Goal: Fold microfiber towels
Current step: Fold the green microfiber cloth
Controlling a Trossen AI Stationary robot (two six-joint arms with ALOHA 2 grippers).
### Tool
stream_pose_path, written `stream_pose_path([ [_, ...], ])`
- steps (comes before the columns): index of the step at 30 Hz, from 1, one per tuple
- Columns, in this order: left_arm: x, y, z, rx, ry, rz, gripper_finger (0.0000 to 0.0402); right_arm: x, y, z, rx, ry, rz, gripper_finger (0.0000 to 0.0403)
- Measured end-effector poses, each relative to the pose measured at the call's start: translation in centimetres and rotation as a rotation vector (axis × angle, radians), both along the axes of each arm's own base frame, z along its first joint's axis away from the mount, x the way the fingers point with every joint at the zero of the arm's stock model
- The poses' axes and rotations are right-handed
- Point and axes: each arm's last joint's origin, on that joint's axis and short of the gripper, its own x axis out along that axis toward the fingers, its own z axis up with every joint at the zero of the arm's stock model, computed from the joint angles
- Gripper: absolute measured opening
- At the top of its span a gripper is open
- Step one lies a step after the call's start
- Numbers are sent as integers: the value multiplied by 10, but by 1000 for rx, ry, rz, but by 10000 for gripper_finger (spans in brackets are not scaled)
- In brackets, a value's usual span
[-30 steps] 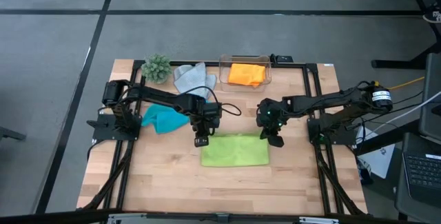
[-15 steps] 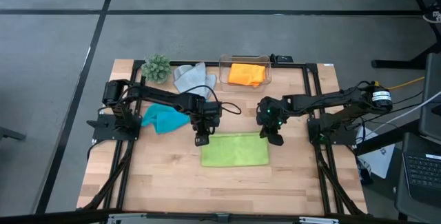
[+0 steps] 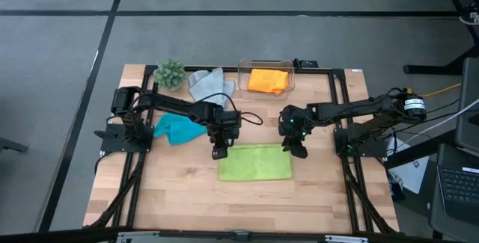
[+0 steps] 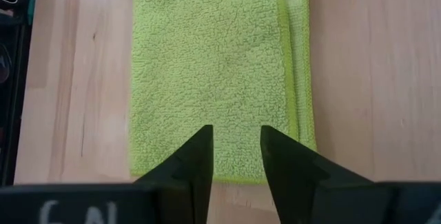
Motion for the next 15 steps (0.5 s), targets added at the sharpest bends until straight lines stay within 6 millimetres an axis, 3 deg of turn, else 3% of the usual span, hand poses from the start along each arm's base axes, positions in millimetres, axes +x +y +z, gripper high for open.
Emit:
stream_pose_path([
  [6, -5, 1, -11, -23, 20, 40, 108, 0, 0, 0, -7, 0, -2, 124],
  [15, -10, 18, -18, 22, 20, 57, 124, 0, -7, 0, -16, 2, -37, 124],
])
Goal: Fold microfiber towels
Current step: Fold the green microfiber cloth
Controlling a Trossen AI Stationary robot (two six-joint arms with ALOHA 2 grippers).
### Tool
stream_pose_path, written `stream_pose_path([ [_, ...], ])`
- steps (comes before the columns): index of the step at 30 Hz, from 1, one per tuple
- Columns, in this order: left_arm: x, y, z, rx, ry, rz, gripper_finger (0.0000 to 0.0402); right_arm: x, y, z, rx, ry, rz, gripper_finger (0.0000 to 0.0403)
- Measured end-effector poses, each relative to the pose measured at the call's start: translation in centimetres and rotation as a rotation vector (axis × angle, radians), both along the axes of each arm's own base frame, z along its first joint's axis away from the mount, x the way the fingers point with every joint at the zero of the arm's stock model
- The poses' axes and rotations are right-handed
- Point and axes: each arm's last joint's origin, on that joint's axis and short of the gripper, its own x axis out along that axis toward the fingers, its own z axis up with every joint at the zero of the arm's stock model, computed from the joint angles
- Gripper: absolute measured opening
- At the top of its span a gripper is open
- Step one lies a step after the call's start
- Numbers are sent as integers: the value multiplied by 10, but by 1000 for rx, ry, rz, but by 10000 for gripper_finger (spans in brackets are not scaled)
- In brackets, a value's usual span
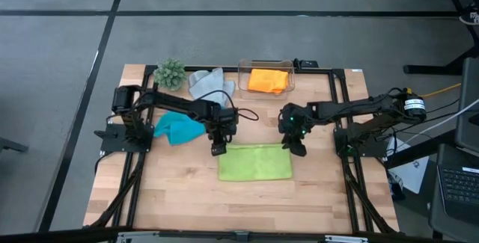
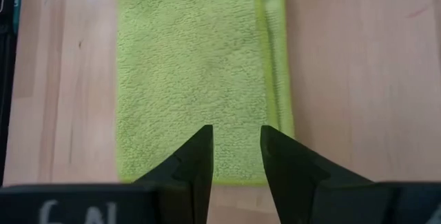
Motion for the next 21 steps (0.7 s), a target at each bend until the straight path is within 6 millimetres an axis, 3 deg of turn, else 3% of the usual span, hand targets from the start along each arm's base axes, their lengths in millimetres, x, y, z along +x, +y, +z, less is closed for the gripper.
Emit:
stream_pose_path([
  [10, 4, 11, -20, -103, 28, -5, 126, -1, -9, 0, -27, -7, -22, 124],
  [21, 6, 11, -22, -105, 14, -18, 126, -1, -11, 0, -30, -7, -25, 124],
])
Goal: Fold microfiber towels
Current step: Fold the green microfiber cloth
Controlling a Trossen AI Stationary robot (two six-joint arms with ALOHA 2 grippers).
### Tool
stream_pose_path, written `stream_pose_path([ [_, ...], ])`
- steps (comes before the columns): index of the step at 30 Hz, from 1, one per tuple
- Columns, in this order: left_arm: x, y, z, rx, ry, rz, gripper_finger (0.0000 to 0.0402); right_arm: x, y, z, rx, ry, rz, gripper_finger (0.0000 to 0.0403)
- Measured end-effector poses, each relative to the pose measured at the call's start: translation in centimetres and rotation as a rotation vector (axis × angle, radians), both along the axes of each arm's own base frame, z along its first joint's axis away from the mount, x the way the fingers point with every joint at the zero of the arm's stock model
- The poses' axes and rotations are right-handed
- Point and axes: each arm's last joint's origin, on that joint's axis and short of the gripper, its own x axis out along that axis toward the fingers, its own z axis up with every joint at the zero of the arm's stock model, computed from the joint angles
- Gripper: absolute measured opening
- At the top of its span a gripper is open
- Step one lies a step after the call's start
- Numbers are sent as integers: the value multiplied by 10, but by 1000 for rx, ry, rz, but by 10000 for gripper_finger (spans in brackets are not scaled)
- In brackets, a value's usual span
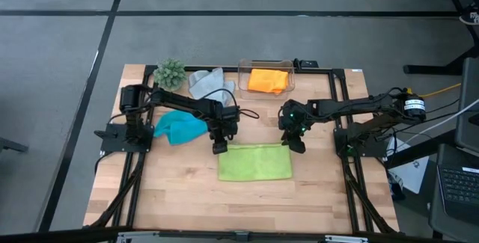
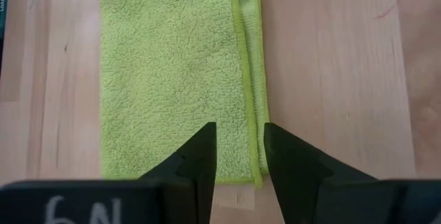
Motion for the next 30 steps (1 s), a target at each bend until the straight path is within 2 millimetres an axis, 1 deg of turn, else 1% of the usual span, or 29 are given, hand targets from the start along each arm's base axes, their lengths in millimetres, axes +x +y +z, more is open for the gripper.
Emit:
stream_pose_path([
  [6, 1, 0, 0, 1, -13, -5, 125, 0, 0, 0, -2, 0, 2, 124],
  [9, 1, 0, 0, 5, -22, -23, 116, 0, 0, 0, -16, 3, -5, 124],
  [14, 1, 0, 0, 9, -33, -46, 82, 0, 0, 0, -18, 3, -7, 124],
  [23, 1, 0, 0, 10, -35, -52, 8, 0, -1, -1, -35, 0, 3, 124],
  [28, 1, 0, 1, 18, -30, -44, 2, 0, -1, -1, -41, 0, 2, 124],
  [30, 4, -1, 4, 46, -28, -44, 1, 0, -1, -1, -41, 0, 2, 124],
])
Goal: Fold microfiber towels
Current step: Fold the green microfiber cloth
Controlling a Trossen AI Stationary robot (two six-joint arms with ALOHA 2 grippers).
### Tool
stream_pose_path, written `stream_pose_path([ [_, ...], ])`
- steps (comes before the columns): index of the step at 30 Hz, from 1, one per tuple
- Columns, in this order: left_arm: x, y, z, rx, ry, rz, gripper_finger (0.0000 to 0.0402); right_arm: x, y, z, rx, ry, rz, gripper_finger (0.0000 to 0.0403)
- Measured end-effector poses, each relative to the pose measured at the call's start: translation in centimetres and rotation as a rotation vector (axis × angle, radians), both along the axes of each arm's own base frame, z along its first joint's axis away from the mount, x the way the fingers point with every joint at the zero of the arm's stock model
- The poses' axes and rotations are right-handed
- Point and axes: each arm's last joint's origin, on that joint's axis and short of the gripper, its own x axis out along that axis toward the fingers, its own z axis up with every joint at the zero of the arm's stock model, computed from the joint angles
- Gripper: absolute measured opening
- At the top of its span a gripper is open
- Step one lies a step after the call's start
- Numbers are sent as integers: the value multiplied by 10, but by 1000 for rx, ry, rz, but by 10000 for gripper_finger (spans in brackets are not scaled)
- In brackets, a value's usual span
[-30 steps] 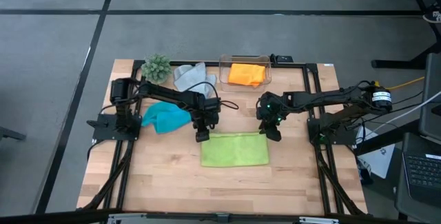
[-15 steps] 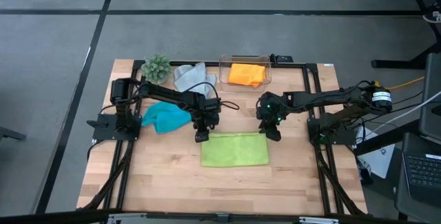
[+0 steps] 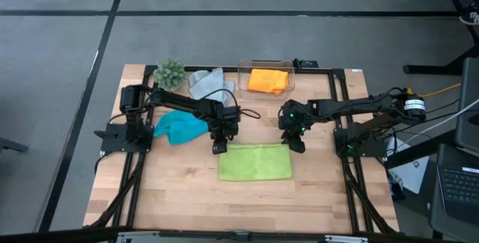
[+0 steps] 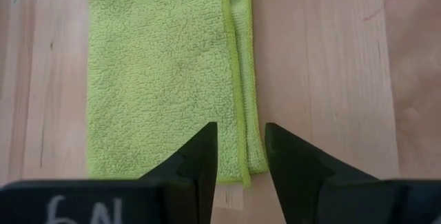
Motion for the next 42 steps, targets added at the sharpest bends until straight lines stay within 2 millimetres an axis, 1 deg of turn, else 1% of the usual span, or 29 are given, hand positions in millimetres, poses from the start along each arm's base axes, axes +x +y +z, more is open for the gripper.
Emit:
stream_pose_path([
  [7, 7, -1, 20, 116, 16, -47, 0, 0, 0, 0, 0, 0, 0, 124],
  [17, 12, 0, 34, 233, 35, -61, 0, 0, 0, 0, -1, 0, 4, 124],
  [20, 12, 6, 34, 263, 21, -90, 0, 0, 0, 0, -6, 1, 1, 124],
  [23, 11, 14, 34, 272, 13, -88, 0, 0, 0, 0, -8, 1, 0, 124],
  [26, 12, 21, 33, 324, -5, -71, 3, 0, 0, 0, -18, 4, -7, 124],
  [29, 11, 24, 30, 333, -5, -76, 18, 0, -1, -1, -35, 8, -17, 124],
  [32, 9, 28, 28, 353, 1, -61, 43, 0, -2, -1, -36, 8, -21, 124],
  [38, 8, 37, 27, 517, 50, 19, 97, 0, -3, -1, -37, 8, -25, 124],
  [42, 7, 36, 29, 511, 87, 68, 109, 0, -3, -1, -37, 8, -25, 124],
])
